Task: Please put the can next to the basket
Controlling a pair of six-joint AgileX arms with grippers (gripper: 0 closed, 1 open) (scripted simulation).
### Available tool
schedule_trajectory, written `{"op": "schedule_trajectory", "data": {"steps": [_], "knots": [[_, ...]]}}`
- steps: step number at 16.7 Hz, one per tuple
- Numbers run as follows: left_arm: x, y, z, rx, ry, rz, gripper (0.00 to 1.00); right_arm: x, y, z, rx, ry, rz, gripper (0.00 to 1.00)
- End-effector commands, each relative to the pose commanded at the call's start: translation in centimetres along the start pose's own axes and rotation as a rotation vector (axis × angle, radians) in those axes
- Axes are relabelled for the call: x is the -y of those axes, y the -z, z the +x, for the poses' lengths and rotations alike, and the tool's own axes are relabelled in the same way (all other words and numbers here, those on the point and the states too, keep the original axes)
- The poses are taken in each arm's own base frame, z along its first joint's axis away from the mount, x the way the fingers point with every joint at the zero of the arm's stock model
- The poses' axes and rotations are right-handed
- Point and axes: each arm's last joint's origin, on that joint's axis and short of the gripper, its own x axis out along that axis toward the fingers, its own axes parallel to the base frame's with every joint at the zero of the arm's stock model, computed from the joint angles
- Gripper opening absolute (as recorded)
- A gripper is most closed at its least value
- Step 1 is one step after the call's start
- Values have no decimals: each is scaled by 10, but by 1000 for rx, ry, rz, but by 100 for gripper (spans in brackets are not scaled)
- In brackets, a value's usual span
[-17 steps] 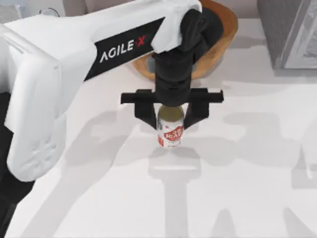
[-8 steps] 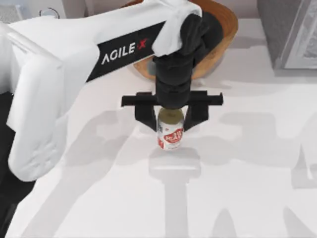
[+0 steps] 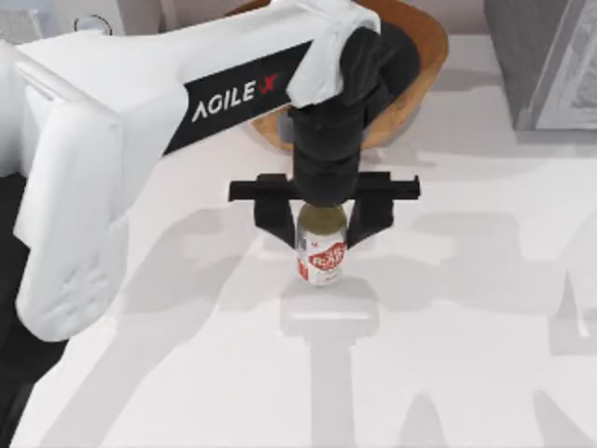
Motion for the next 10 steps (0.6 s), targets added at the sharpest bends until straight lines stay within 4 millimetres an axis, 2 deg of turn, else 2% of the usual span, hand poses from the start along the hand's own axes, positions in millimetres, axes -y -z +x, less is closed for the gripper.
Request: {"op": "schedule_trajectory", "data": {"steps": [8, 10], "knots": [[0, 0, 0, 0, 0, 0, 98, 0, 0, 0, 0, 0, 0, 100], [0, 0, 0, 0, 0, 0, 100, 0, 0, 0, 0, 0, 0, 100]]}}
